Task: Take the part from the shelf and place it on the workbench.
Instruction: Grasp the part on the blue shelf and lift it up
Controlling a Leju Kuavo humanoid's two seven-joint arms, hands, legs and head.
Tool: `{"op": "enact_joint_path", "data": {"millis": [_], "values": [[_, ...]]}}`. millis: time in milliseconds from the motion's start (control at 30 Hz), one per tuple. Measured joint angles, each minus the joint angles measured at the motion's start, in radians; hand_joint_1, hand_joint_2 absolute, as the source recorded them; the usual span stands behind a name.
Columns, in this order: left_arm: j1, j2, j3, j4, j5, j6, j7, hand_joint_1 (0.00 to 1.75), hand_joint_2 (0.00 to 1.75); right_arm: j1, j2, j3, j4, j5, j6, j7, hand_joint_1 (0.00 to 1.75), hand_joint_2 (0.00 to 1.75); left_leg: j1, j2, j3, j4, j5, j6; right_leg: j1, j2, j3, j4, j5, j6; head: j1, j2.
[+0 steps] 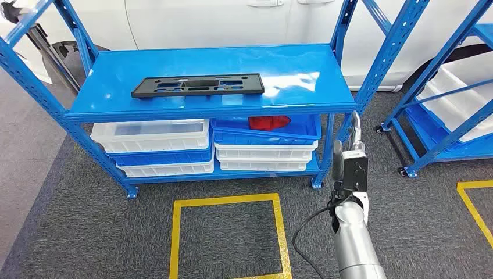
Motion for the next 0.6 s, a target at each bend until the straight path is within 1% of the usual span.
{"op": "enact_joint_path", "data": {"millis": [67, 100, 133, 167, 200, 267, 300, 333, 367, 400, 433, 467, 500, 533, 600], "values": [[0.0, -0.001, 0.001, 0.001, -0.002, 0.0, 0.0, 0.0, 0.0, -0.001, -0.004, 0.018, -0.027, 0.002, -0.02, -0.001, 0.0, 1.75, 0.0, 0.001, 0.001, -0.002, 0.001, -0.004, 0.001, 0.001, 0.0, -0.002, 0.001, -0.005, 0.0, 0.0], [0.0, -0.002, 0.002, 0.001, -0.004, 0.0, 0.0, 0.0, 0.0, -0.002, -0.007, 0.038, -0.055, 0.005, -0.04, -0.002, 0.0, 1.75, 0.001, 0.0, 0.0, 0.001, -0.002, -0.01, -0.001, 0.001, 0.001, -0.005, 0.003, -0.01, 0.0, 0.0], [0.0, -0.003, 0.002, 0.001, -0.006, 0.0, 0.0, 0.0, 0.0, -0.005, -0.01, 0.06, -0.081, 0.008, -0.06, -0.003, 0.0, 1.75, 0.002, 0.0, -0.004, 0.012, -0.011, -0.016, -0.003, 0.001, 0.003, -0.008, 0.004, -0.015, 0.0, 0.0], [0.0, -0.004, 0.003, 0.002, -0.009, 0.0, 0.0, 0.0, 0.0, -0.009, -0.012, 0.085, -0.105, 0.012, -0.078, -0.003, 0.0, 1.75, 0.004, -0.001, -0.015, 0.04, -0.029, -0.022, -0.005, 0.001, 0.004, -0.012, 0.006, -0.02, 0.0, 0.0], [0.0, -0.006, 0.003, 0.003, -0.012, 0.0, 0.0, 0.0, 0.0, -0.013, -0.014, 0.113, -0.127, 0.017, -0.098, -0.002, 0.0, 1.75, 0.007, -0.001, -0.037, 0.089, -0.058, -0.028, -0.007, 0.001, 0.006, -0.014, 0.007, -0.024, 0.0, 0.0], [0.001, -0.01, 0.003, 0.006, -0.019, 0.001, 0.001, 0.0, 0.0, -0.021, -0.018, 0.171, -0.162, 0.027, -0.133, -0.001, 0.0, 1.75, 0.013, -0.002, -0.099, 0.223, -0.118, -0.037, -0.007, 0.001, 0.006, -0.014, 0.007, -0.027, 0.0, 0.0], [0.001, -0.012, 0.003, 0.008, -0.023, 0.002, 0.002, 0.0, 0.0, -0.024, -0.019, 0.202, -0.174, 0.033, -0.149, 0.0, 0.0, 1.75, 0.016, -0.002, -0.123, 0.27, -0.13, -0.041, -0.007, 0.001, 0.007, -0.013, 0.006, -0.027, 0.0, 0.0], [0.002, -0.013, 0.003, 0.009, -0.028, 0.002, 0.004, 0.0, 0.0, -0.028, -0.021, 0.235, -0.183, 0.039, -0.164, 0.001, 0.0, 1.75, 0.018, -0.002, -0.13, 0.28, -0.122, -0.043, -0.007, 0.002, 0.007, -0.013, 0.006, -0.026, 0.0, 0.0], [0.003, -0.015, 0.003, 0.01, -0.033, 0.004, 0.006, 0.0, 0.0, -0.032, -0.022, 0.269, -0.19, 0.047, -0.179, 0.002, 0.0, 1.75, 0.021, -0.002, -0.118, 0.25, -0.096, -0.045, -0.008, 0.003, 0.009, -0.013, 0.005, -0.025, 0.0, 0.0], [0.003, -0.016, 0.003, 0.011, -0.038, 0.005, 0.007, 0.0, 0.0, -0.037, -0.023, 0.304, -0.196, 0.055, -0.193, 0.003, 0.0, 1.75, 0.023, -0.002, -0.087, 0.185, -0.058, -0.045, -0.009, 0.003, 0.011, -0.012, 0.003, -0.023, 0.0, 0.0], [0.003, -0.017, 0.003, 0.011, -0.043, 0.007, 0.009, 0.0, 0.0, -0.043, -0.024, 0.338, -0.201, 0.064, -0.206, 0.005, 0.0, 1.75, 0.024, -0.002, -0.052, 0.113, -0.027, -0.044, -0.008, 0.004, 0.013, -0.011, 0.001, -0.019, 0.0, 0.0], [0.003, -0.018, 0.003, 0.012, -0.048, 0.009, 0.01, 0.0, 0.0, -0.05, -0.025, 0.371, -0.206, 0.073, -0.22, 0.006, 0.0, 1.75, 0.024, -0.003, -0.023, 0.053, -0.006, -0.04, -0.007, 0.005, 0.013, -0.01, -0.001, -0.014, 0.0, 0.0], [0.003, -0.019, 0.003, 0.012, -0.053, 0.011, 0.012, 0.0, 0.0, -0.055, -0.025, 0.401, -0.21, 0.082, -0.233, 0.008, 0.0, 1.75, 0.022, -0.004, -0.006, 0.015, 0.003, -0.036, -0.006, 0.006, 0.013, -0.009, -0.001, -0.008, 0.0, 0.0], [0.003, -0.021, 0.003, 0.013, -0.058, 0.012, 0.013, 0.0, 0.0, -0.06, -0.025, 0.429, -0.214, 0.091, -0.246, 0.009, 0.0, 1.75, 0.019, -0.005, -0.001, 0.001, 0.002, -0.03, -0.005, 0.006, 0.011, -0.009, -0.001, -0.002, 0.0, 0.0], [0.005, -0.024, 0.003, 0.013, -0.066, 0.016, 0.016, 0.0, 0.0, -0.065, -0.026, 0.476, -0.221, 0.106, -0.269, 0.012, 0.0, 1.75, 0.018, -0.005, -0.002, -0.003, 0.004, -0.017, -0.006, 0.005, 0.011, -0.01, -0.001, 0.01, 0.0, 0.0]]}}
